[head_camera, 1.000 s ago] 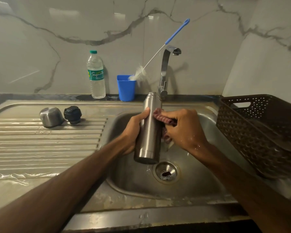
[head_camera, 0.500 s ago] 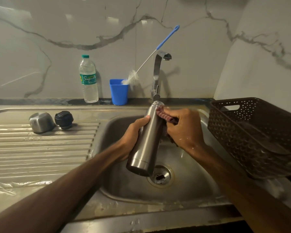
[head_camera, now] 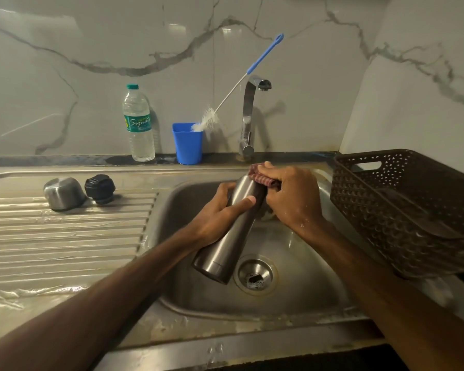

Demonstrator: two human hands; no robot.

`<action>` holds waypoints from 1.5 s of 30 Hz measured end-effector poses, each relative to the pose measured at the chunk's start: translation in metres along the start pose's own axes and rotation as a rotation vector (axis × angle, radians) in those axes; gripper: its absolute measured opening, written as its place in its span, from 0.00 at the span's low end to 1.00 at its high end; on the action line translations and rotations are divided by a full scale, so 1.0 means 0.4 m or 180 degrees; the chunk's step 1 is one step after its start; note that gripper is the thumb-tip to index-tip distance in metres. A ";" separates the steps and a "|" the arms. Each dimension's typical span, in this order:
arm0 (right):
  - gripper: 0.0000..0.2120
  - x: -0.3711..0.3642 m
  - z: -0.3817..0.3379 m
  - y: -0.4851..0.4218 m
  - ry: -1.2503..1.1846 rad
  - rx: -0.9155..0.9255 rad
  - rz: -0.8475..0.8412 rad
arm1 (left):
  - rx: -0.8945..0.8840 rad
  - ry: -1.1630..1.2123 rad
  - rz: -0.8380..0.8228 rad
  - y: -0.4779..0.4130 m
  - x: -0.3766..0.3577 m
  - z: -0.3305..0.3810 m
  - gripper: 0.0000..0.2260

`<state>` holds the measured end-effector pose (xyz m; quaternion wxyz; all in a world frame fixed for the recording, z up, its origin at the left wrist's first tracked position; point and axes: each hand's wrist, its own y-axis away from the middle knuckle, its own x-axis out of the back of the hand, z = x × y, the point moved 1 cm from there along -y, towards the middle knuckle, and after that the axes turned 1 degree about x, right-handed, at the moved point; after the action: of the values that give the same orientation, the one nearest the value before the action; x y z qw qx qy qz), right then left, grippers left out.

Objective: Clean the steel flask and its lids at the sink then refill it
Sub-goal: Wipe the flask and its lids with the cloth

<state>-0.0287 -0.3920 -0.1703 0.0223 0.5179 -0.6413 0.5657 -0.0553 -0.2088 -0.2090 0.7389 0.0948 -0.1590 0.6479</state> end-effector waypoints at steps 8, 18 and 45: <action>0.23 0.000 -0.003 0.004 -0.0069 0.0183 -0.0129 | 0.0067 0.0046 -0.0065 0.004 0.001 0.009 0.26; 0.14 0.014 0.026 -0.011 -0.0271 -0.0234 0.0218 | 0.0543 0.0913 -0.0020 0.006 0.007 0.025 0.29; 0.17 0.037 -0.273 0.134 -0.0653 0.1447 -0.0869 | 0.0869 0.2550 0.0934 -0.007 0.156 0.007 0.26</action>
<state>-0.1335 -0.3291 -0.1597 -0.0833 0.6457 -0.4213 0.6314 -0.0459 -0.1526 -0.1837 0.6232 -0.0905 0.2149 0.7465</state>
